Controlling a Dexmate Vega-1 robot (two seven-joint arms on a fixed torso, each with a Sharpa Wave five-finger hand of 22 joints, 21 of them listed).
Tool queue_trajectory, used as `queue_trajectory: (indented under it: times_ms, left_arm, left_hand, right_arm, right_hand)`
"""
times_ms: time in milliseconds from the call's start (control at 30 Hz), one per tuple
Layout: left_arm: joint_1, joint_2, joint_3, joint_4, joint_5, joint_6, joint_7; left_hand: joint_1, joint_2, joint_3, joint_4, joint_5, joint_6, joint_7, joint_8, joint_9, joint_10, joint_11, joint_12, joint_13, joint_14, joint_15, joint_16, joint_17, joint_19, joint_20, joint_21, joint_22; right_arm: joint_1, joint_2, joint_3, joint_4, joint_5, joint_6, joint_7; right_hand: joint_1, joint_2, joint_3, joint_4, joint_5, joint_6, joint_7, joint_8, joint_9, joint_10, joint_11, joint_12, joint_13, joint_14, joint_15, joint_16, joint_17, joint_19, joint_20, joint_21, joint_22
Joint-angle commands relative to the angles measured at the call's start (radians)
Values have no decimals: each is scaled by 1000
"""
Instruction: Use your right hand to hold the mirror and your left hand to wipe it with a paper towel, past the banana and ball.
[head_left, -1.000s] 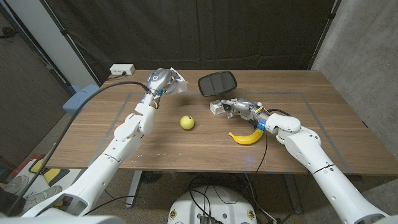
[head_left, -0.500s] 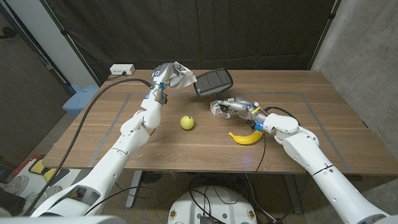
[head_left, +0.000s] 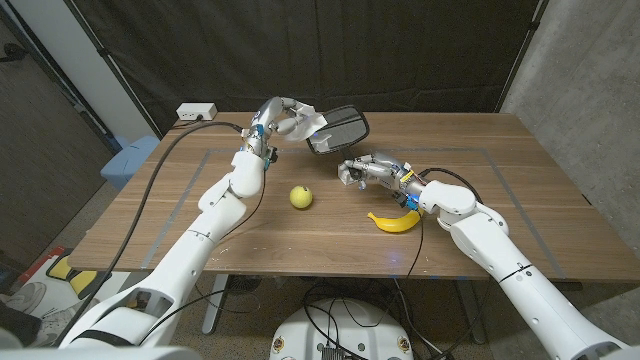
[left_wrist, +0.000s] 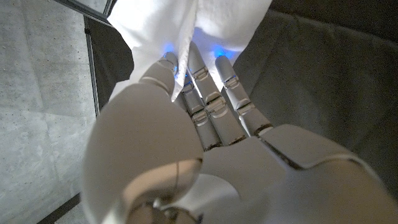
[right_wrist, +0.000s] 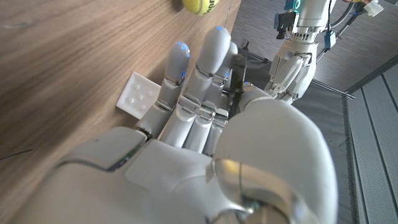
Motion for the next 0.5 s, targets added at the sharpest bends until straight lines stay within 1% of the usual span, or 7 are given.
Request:
queue_trajectory:
  times_ms: [33, 67, 267, 300, 367, 400, 500]
  left_arm:
    - [-35, -8, 3, 31, -142, -26, -131]
    - [-37, -7, 5, 30, -142, -19, -139]
    - [-55, -3, 22, 27, -137, 40, -177]
    - [-57, -1, 24, 20, -137, 64, -191]
    - [-63, 0, 30, 18, -132, 90, -198]
    - [-66, 2, 32, 15, -135, 110, -215]
    - [-78, 3, 37, 24, -155, 129, -246]
  left_hand:
    - [3, 2, 3, 0, 9, 9, 2, -1, -2, 39, -25, -6, 5, 14, -43, -6, 7, 14, 2, 15, -2]
    - [3, 3, 3, 1, 10, 11, 3, -2, -3, 41, -28, -8, 6, 17, -42, -6, 9, 15, 2, 17, -3]
    - [5, 1, 3, 0, 14, 11, 7, -7, -7, 44, -22, -15, 8, 21, -42, -9, 14, 16, 3, 27, -5]
    - [5, 1, 4, 1, 14, 10, 8, -7, -6, 44, -22, -16, 9, 22, -42, -10, 15, 17, 2, 29, -6]
    - [6, 2, 4, 0, 15, 8, 9, -9, -6, 43, -14, -19, 10, 23, -42, -11, 17, 17, 3, 32, -7]
    - [7, 3, 5, 0, 15, 7, 10, -9, -5, 44, -15, -20, 11, 24, -42, -12, 18, 21, 4, 36, -7]
    - [10, 4, 6, -1, 16, 7, 16, -11, -5, 48, -11, -22, 12, 26, -43, -13, 21, 23, 4, 42, -8]
  right_arm:
    - [10, 2, -22, 1, -22, 34, -8]
    - [11, 4, -22, 3, -21, 35, -8]
    - [18, 6, -27, 12, -20, 46, -3]
    - [19, 6, -28, 13, -21, 49, -2]
    - [22, 7, -29, 15, -21, 50, -1]
    - [23, 8, -30, 16, -20, 50, -1]
    - [26, 10, -33, 20, -20, 54, 1]
  right_hand:
    - [88, 75, 2, 6, 7, 61, -3, -3, 2, 48, -25, -3, 5, -16, -18, 3, 7, -5, -143, 11, -4]
    - [88, 76, 2, 6, 7, 61, -3, -2, 2, 48, -25, -3, 6, -17, -18, 2, 6, -6, -144, 11, -5]
    - [89, 75, 1, 7, 7, 62, -4, -2, 4, 48, -24, -3, 6, -17, -17, 2, 8, -6, -143, 15, -10]
    - [90, 76, 1, 7, 7, 62, -3, -2, 3, 48, -24, -3, 6, -17, -18, 2, 8, -7, -143, 15, -11]
    - [90, 75, 1, 7, 7, 62, -4, -3, 3, 48, -24, -4, 6, -18, -17, 2, 8, -8, -143, 17, -13]
    - [90, 75, 1, 7, 7, 62, -4, -3, 3, 47, -25, -4, 7, -18, -18, 1, 8, -8, -143, 17, -13]
    - [90, 75, 0, 8, 7, 62, -5, -3, 3, 49, -25, -4, 7, -17, -18, 4, 11, -9, -143, 19, -16]
